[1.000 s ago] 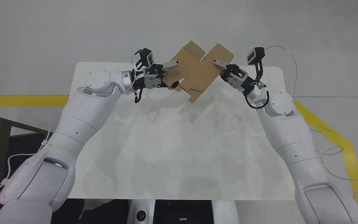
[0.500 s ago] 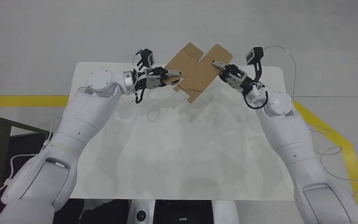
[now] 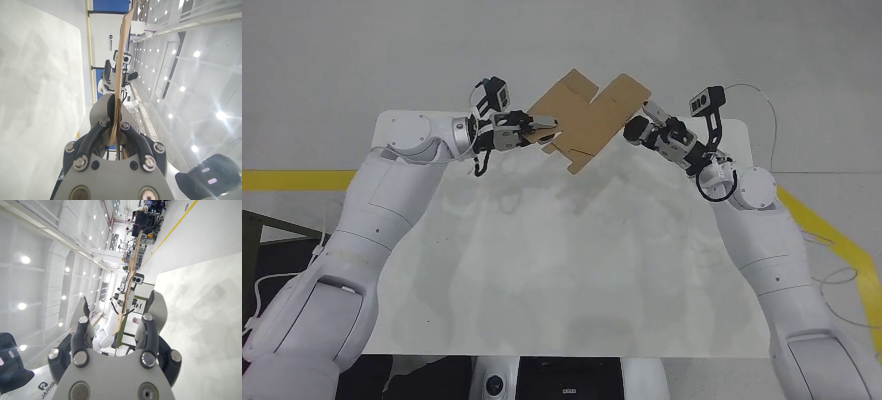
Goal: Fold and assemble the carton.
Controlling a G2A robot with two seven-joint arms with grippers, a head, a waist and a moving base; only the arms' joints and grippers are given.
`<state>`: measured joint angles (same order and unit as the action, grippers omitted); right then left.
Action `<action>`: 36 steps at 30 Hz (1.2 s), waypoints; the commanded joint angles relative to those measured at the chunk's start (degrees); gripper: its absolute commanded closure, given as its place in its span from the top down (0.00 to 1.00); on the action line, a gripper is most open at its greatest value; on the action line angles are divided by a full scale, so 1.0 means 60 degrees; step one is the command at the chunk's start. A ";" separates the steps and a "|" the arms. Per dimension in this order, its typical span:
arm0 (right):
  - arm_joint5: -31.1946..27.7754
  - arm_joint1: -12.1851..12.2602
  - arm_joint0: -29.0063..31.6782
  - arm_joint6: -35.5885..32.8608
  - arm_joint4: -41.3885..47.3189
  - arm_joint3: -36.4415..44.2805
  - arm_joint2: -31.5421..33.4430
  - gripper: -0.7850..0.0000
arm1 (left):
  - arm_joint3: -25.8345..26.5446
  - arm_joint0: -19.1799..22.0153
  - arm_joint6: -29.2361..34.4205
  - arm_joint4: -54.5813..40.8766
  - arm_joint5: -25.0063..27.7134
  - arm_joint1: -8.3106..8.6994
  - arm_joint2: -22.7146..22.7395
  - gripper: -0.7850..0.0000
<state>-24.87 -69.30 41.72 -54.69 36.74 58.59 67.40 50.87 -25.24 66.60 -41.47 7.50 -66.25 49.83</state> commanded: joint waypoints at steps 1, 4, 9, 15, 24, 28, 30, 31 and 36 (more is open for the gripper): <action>-0.0052 0.0016 -0.0101 -0.0568 0.0032 -0.0194 0.0022 1.00 | -0.0085 0.0089 0.0360 0.0067 0.0114 0.0011 0.0066 0.00; -0.0230 0.0034 -0.0310 -0.1357 0.0120 -0.0553 0.0071 1.00 | -0.0189 0.0230 0.1031 0.0262 0.0358 0.0037 0.0140 0.00; -0.0509 0.0006 -0.0644 -0.2840 0.0515 -0.1195 -0.0007 1.00 | -0.0334 0.0318 0.2340 0.0565 0.0717 0.0104 0.0209 0.00; -0.0079 -0.0068 -0.1013 -0.4040 0.0984 -0.1943 -0.0190 1.00 | -0.0414 0.0319 0.3268 0.0469 0.0855 0.0161 0.0399 0.00; 0.0537 -0.0114 -0.1302 -0.4657 0.0758 -0.2336 -0.0518 1.00 | 0.0193 0.0100 0.3567 0.1031 0.1463 0.0368 0.0196 0.00; 0.0734 -0.0147 -0.1279 -0.4856 0.0723 -0.2202 -0.0723 1.00 | 0.0429 0.0015 0.3567 0.1087 0.1463 0.0469 0.0033 0.00; 0.0809 -0.0155 -0.1252 -0.4930 0.0665 -0.2238 -0.0820 1.00 | 0.0521 0.0000 0.3567 0.1041 0.1463 0.0509 -0.0050 0.00; 0.0821 -0.0157 -0.1257 -0.4942 0.0600 -0.2287 -0.0867 1.00 | 0.0566 0.0006 0.3567 0.1014 0.1463 0.0527 -0.0074 0.00; 0.0947 -0.0218 -0.1212 -0.5068 0.0844 -0.2272 -0.1036 1.00 | 0.0685 -0.0007 0.3567 0.0940 0.1463 0.0582 -0.0174 0.00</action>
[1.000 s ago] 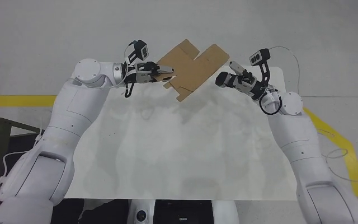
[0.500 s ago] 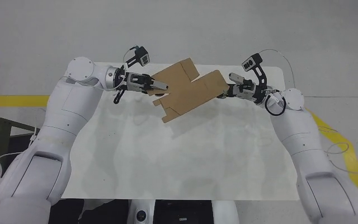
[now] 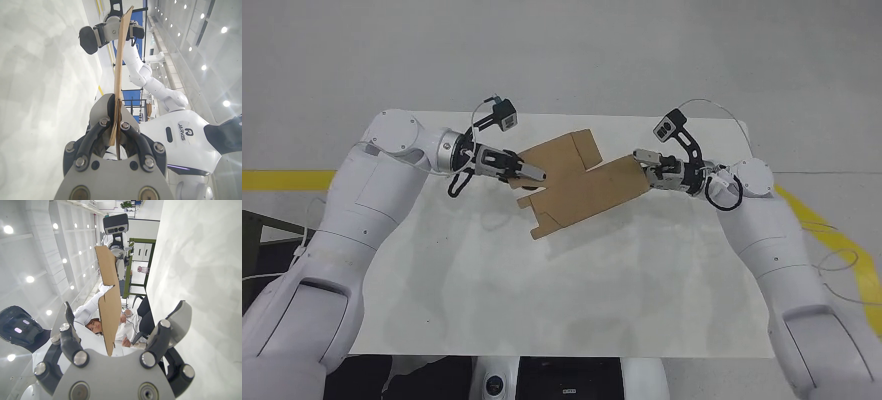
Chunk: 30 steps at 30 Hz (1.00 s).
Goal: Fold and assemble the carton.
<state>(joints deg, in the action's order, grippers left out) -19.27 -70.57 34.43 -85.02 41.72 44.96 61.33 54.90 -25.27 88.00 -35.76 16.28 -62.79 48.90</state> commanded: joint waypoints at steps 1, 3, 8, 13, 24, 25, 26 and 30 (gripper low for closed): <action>0.0035 -0.0018 0.0006 -0.0035 0.0050 0.0007 -0.0054 1.00 | 0.0019 -0.0001 0.0000 -0.0026 0.0000 0.0012 -0.0035 0.00; 0.0059 -0.0040 0.0021 -0.0059 0.0108 0.0052 -0.0114 1.00 | 0.0025 -0.0001 0.0000 -0.0047 0.0000 0.0020 -0.0064 0.00; 0.0130 -0.0079 0.0033 -0.0130 0.0168 0.0145 -0.0244 1.00 | -0.0091 0.0024 0.0000 -0.0033 0.0000 0.0018 -0.0133 0.00; 0.0209 -0.0118 0.0019 -0.0210 0.0197 0.0209 -0.0369 1.00 | -0.0290 0.0091 -0.0010 -0.0016 0.0010 -0.0024 -0.0170 0.00; 0.0218 -0.0105 -0.0069 -0.0219 -0.0111 0.0376 -0.0539 1.00 | -0.0705 0.0228 -0.0003 0.0171 0.0003 -0.0168 -0.0326 0.00; 0.0221 -0.0100 -0.0082 -0.0221 -0.0161 0.0389 -0.0556 1.00 | -0.0735 0.0240 0.0000 0.0194 0.0000 -0.0180 -0.0339 0.00; 0.0222 -0.0095 -0.0090 -0.0223 -0.0199 0.0397 -0.0572 1.00 | -0.0765 0.0251 0.0000 0.0219 0.0000 -0.0191 -0.0350 0.00; 0.0215 -0.0076 -0.0112 -0.0216 -0.0247 0.0403 -0.0605 0.58 | -0.0920 0.0301 0.0000 0.0294 -0.0001 -0.0237 -0.0407 0.00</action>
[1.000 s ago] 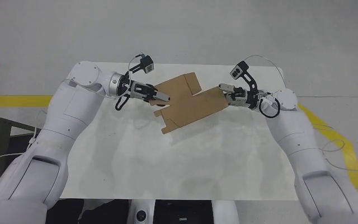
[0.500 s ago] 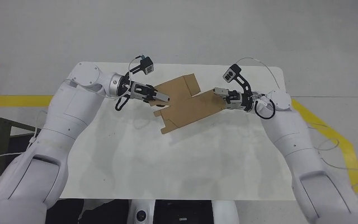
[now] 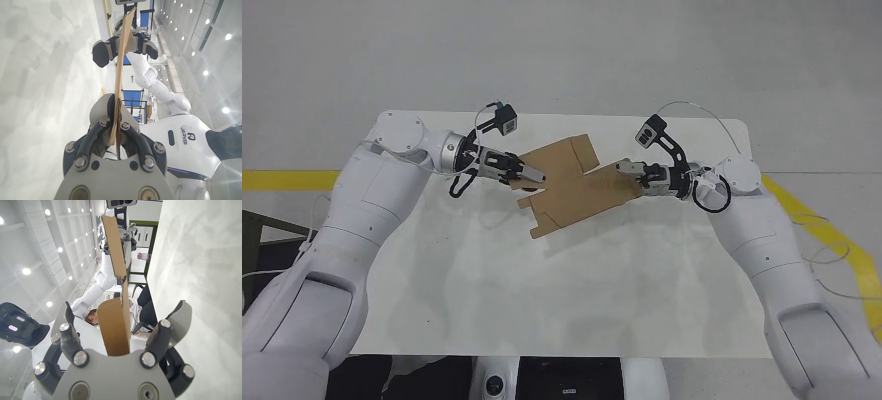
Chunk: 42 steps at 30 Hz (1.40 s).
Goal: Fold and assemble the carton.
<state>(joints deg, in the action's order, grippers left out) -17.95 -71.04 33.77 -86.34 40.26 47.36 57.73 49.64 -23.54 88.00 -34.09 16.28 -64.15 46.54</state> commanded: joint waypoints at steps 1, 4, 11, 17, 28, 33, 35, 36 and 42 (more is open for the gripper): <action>-0.0011 0.0008 -0.0008 0.0010 -0.0021 0.0015 -0.0013 0.47 | -0.0085 0.0025 0.0000 0.0028 -0.0016 -0.0022 -0.0030 0.00; -0.0031 0.0022 -0.0011 0.0030 -0.0059 0.0047 -0.0042 0.36 | -0.0173 0.0060 0.0000 0.0025 -0.0066 -0.0058 -0.0074 0.00; -0.0085 0.0050 -0.0033 0.0085 -0.0202 0.0129 -0.0145 0.22 | -0.0314 0.0118 0.0000 0.0009 -0.0170 -0.0110 -0.0130 0.00; -0.0128 0.0077 -0.0063 0.0127 -0.0287 0.0107 -0.0223 0.01 | -0.0361 0.0146 0.0000 -0.0014 -0.0217 -0.0136 -0.0152 0.00; -0.0338 0.0141 -0.0136 0.0338 -0.0410 0.0014 -0.0264 0.00 | -0.0385 0.0156 0.0000 -0.0288 -0.0407 -0.0120 -0.0146 1.00; -0.0763 0.0163 -0.0203 0.0764 -0.0676 -0.0166 -0.0262 0.00 | -0.0434 0.0129 0.0000 -0.0781 -0.0658 -0.0109 0.0034 1.00; -0.0918 0.0161 -0.0221 0.0919 -0.0767 -0.0231 -0.0277 0.00 | -0.0446 0.0107 0.0000 -0.0975 -0.0754 -0.0106 0.0122 1.00; -0.0991 0.0161 -0.0238 0.0992 -0.0832 -0.0268 -0.0288 0.00 | -0.0451 0.0093 0.0000 -0.1046 -0.0790 -0.0105 0.0162 1.00; -0.1281 0.0145 -0.0340 0.1283 -0.1088 -0.0518 -0.0327 0.00 | -0.0482 0.0025 -0.0118 -0.1226 -0.0993 -0.0114 0.0349 1.00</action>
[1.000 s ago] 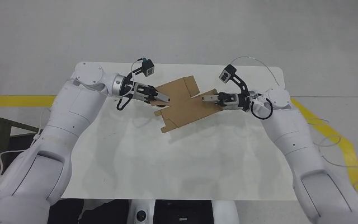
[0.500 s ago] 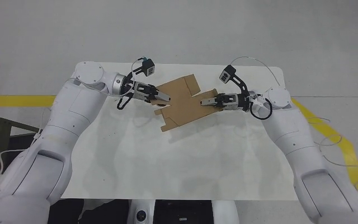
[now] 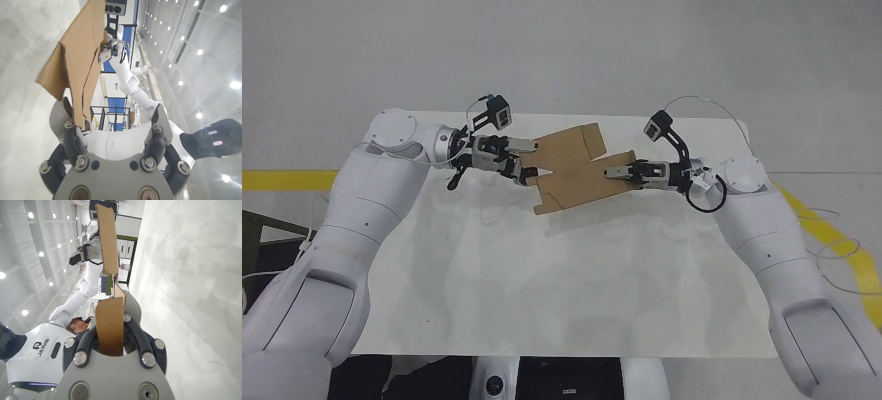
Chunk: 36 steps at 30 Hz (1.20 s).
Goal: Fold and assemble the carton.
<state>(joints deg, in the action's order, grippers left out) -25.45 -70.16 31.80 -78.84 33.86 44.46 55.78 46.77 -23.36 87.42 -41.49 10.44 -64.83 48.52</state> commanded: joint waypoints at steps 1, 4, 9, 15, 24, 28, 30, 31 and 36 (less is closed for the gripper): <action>-0.0084 -0.0007 -0.0027 0.0085 -0.0033 -0.0086 0.0007 0.00 | -0.0016 -0.0009 -0.0041 0.0021 -0.0042 -0.0002 0.0039 1.00; -0.0206 -0.0021 -0.0077 0.0206 -0.0122 -0.0205 0.0005 0.00 | -0.0041 -0.0016 -0.0045 -0.0032 -0.0133 -0.0006 0.0120 1.00; -0.0233 -0.0074 -0.0084 0.0234 -0.0141 -0.0274 -0.0071 0.00 | 0.0021 -0.0024 -0.0077 -0.0166 -0.0196 -0.0009 0.0293 1.00; -0.0262 -0.0132 -0.0127 0.0263 -0.0209 -0.0389 -0.0148 0.00 | 0.0130 0.0013 -0.0036 -0.0038 -0.0185 -0.0002 0.0422 1.00; -0.0182 -0.0175 -0.0025 0.0183 -0.0016 -0.0177 -0.0161 0.00 | 0.0166 -0.0045 -0.0567 0.0239 -0.0118 -0.0037 0.0505 1.00; -0.0143 -0.0172 0.0026 0.0143 0.0033 -0.0050 -0.0145 0.00 | 0.0163 -0.0039 -0.0656 0.0207 -0.0243 -0.0066 0.0546 1.00; -0.0135 -0.0168 0.0044 0.0135 0.0031 -0.0013 -0.0135 0.00 | 0.0145 -0.0017 -0.0669 0.0224 -0.0252 -0.0072 0.0579 1.00; -0.0135 -0.0165 0.0049 0.0135 0.0026 0.0004 -0.0130 0.00 | 0.0121 -0.0004 -0.0696 0.0238 -0.0258 -0.0074 0.0599 1.00; -0.0107 -0.0159 0.0083 0.0108 0.0045 0.0132 -0.0110 0.00 | 0.0032 0.0016 -0.0846 0.0257 -0.0324 -0.0096 0.0670 1.00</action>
<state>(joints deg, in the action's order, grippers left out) -26.14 -71.11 32.26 -78.14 34.08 45.10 55.10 46.98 -23.25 82.45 -40.00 8.55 -65.38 52.51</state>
